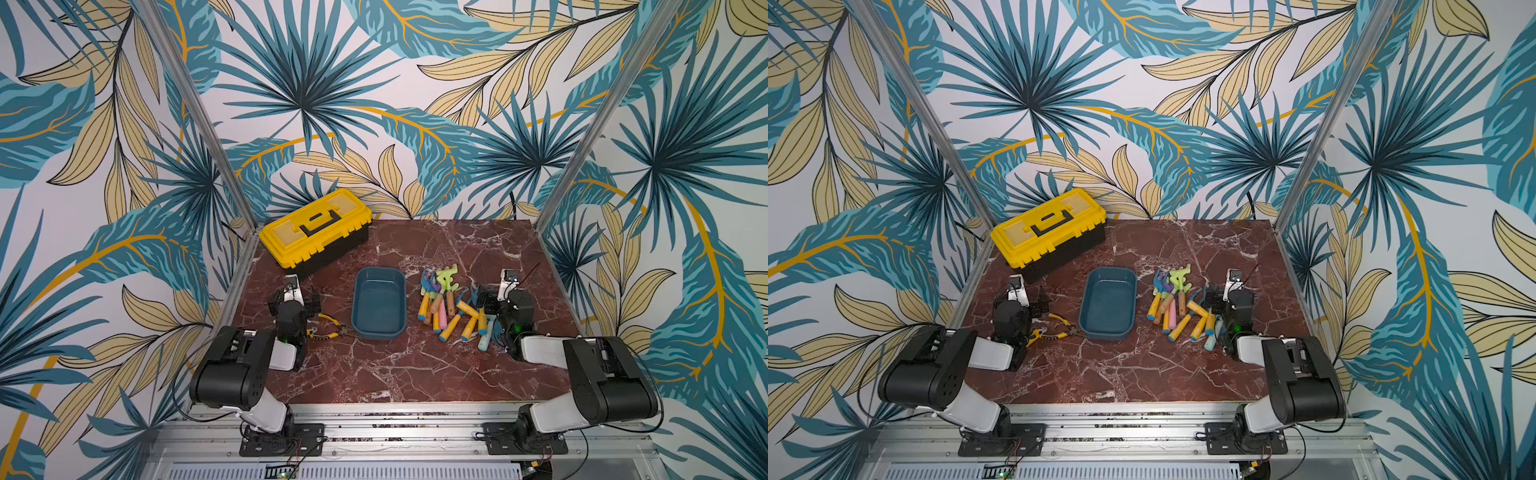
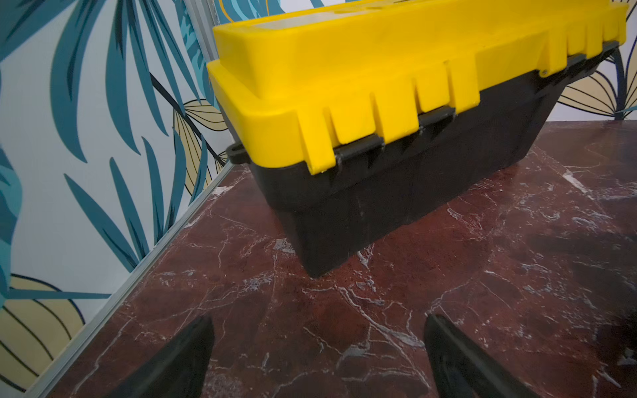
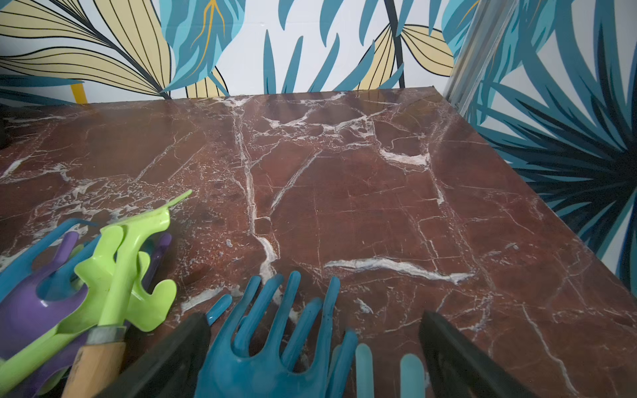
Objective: Put the rake into the storage box
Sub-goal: Pick up the rake at the center of the board.
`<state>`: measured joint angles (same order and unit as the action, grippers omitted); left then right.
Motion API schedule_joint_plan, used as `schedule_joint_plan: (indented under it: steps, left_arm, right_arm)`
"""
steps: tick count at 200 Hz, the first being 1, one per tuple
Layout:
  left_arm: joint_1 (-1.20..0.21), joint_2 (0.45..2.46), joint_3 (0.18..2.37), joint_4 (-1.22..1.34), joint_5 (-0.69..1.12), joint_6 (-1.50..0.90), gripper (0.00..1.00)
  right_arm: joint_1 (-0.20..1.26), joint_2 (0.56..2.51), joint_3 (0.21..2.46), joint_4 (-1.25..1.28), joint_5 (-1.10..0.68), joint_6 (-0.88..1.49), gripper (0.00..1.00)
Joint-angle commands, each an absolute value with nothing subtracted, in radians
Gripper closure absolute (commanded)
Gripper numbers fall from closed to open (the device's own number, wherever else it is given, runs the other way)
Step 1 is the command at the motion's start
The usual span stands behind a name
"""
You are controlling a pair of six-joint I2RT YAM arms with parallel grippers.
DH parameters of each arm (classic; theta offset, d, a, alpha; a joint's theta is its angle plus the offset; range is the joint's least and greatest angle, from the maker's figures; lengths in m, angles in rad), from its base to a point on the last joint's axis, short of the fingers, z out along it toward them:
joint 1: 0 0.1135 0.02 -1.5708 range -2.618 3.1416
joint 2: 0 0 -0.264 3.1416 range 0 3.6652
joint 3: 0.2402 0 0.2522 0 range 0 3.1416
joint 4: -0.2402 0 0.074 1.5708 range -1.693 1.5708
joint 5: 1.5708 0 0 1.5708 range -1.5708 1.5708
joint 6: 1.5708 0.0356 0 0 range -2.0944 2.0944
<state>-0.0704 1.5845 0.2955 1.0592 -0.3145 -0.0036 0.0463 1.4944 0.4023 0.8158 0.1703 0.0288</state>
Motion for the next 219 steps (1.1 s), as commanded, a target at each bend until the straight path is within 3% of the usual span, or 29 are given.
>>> schedule_joint_plan:
  steps: [1,155,194,219]
  left_arm:
    - [-0.068,1.591,0.333,1.091,-0.321,0.01,0.0]
    - [-0.068,1.591,0.332,1.091,-0.32,0.009,0.0]
    - [-0.102,1.556,0.233,1.268,-0.367,0.043,0.0]
    - [-0.124,1.449,0.232,1.183,-0.41,0.061,0.0]
  right_arm:
    - [0.042,1.503,0.413,0.839,0.162,0.02,0.01]
    - [0.042,1.505,0.413,0.841,0.161,0.02,0.01]
    - [0.042,1.486,0.401,0.862,0.154,0.004,0.01]
    - [0.042,1.338,0.504,0.526,0.184,0.028,0.0]
